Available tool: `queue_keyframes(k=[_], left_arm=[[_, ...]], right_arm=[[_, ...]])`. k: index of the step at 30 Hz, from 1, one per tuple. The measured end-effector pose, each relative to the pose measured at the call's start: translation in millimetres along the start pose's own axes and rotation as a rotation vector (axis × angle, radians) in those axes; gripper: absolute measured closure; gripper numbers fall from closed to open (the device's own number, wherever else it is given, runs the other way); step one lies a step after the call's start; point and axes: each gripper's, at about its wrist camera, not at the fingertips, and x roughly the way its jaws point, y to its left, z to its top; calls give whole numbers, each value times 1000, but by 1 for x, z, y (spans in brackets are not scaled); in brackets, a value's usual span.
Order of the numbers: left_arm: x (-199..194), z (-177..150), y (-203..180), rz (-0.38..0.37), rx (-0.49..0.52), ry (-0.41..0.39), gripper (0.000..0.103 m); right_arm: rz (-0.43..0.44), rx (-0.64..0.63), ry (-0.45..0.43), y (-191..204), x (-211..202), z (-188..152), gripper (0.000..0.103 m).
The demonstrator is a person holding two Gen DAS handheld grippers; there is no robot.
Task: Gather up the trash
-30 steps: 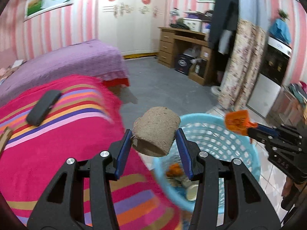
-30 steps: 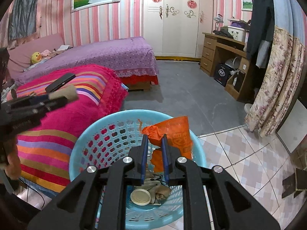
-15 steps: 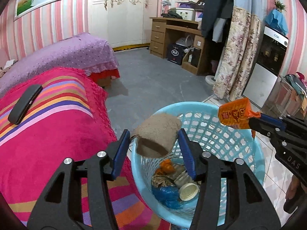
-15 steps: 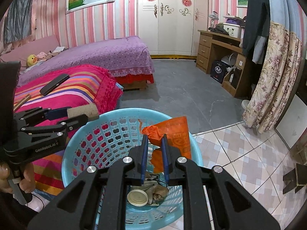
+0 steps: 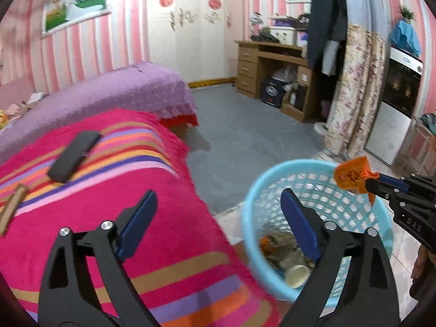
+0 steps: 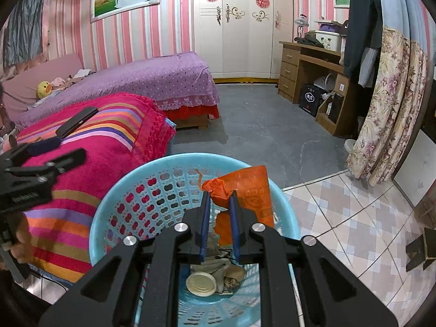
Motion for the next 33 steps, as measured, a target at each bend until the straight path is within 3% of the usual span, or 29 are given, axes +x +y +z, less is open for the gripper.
queue_keyframes(k=[7, 8, 9, 11, 13, 17, 23, 33], left_arm=[[-38, 3, 54, 88, -45, -36, 8], [-46, 4, 64, 107, -48, -45, 8], [-55, 4, 74, 125, -54, -54, 6], [-73, 5, 93, 152, -65, -73, 6], [-89, 5, 108, 175, -72, -89, 6], [-130, 5, 139, 227, -92, -128, 6], [-175, -4, 169, 259, -152, -155, 6], [-199, -35, 167, 253, -179, -169, 6]], right_arm=[[21, -9, 29, 16, 14, 3, 84], [18, -8, 34, 17, 15, 3, 75], [7, 2, 37, 17, 15, 4, 51], [7, 40, 26, 14, 9, 5, 31], [10, 63, 9, 13, -1, 7, 29], [34, 92, -36, 20, -29, 14, 15], [82, 84, -98, 41, -75, 26, 13], [47, -20, -90, 62, -93, 20, 13]])
